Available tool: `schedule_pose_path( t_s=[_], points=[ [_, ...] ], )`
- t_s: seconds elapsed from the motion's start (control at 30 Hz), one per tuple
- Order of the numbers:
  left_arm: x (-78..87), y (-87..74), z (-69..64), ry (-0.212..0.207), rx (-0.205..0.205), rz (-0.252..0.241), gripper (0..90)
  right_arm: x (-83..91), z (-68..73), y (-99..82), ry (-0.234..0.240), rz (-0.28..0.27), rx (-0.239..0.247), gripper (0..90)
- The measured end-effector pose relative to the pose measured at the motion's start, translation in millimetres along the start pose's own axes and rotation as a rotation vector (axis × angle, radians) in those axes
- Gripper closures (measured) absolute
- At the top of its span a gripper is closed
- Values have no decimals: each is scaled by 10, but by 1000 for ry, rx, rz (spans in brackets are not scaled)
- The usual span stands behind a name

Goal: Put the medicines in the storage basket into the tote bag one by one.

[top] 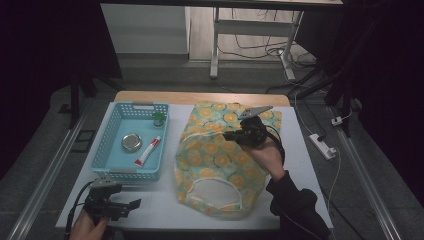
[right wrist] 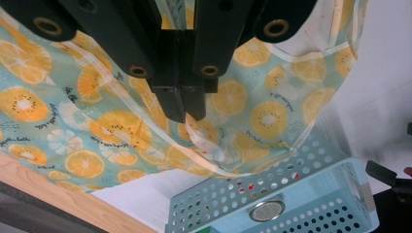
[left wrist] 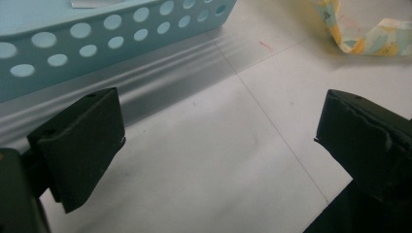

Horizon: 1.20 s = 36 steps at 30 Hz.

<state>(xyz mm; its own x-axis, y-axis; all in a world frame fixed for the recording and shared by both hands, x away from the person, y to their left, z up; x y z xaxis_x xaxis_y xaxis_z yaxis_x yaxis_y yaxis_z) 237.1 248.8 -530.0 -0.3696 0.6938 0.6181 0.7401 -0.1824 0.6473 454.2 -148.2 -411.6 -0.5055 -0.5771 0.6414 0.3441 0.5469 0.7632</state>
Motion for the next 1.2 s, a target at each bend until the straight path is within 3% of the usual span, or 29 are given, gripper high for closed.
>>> schedule_pose_path(
  t_s=[0.37, 0.5, 0.67, 0.87, 0.97, 1.2],
  points=[
    [50, 16, -6, -51, -11, -7, 1, 6, -10, -10, 4, -3, -1, 900],
    [69, 23, -18, -41, -33, -7, 0, -5, -8, -12, 3, 2, 1, 900],
    [124, 47, -23, -50, -30, -32, 0, -9, -12, -15, 2, -2, 1, 900],
    [263, 101, -42, -26, -46, -81, 1, -29, -9, -18, -3, -6, 1, 900],
    [295, 129, -39, -39, -13, -101, 1, -37, -11, -20, -3, -6, 0, 900],
    [337, 206, -70, -22, -25, -120, 2, -11, -10, -12, -7, -19, -3, 900]
  ],
)
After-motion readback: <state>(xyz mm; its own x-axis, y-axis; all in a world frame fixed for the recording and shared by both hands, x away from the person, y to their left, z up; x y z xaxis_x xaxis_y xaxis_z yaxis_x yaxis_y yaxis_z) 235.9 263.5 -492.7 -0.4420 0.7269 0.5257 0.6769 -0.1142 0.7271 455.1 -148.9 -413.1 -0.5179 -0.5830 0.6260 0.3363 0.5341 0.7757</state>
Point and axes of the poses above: each handheld gripper's, and its own axes: x roughly backward along the jaws, y roughly out of its top, z roughly to its left, the point moved 1 cm from there along -x, roughly forward along the jaws, and after that the axes turned 14 degrees about -y, right-handed, at the moved point
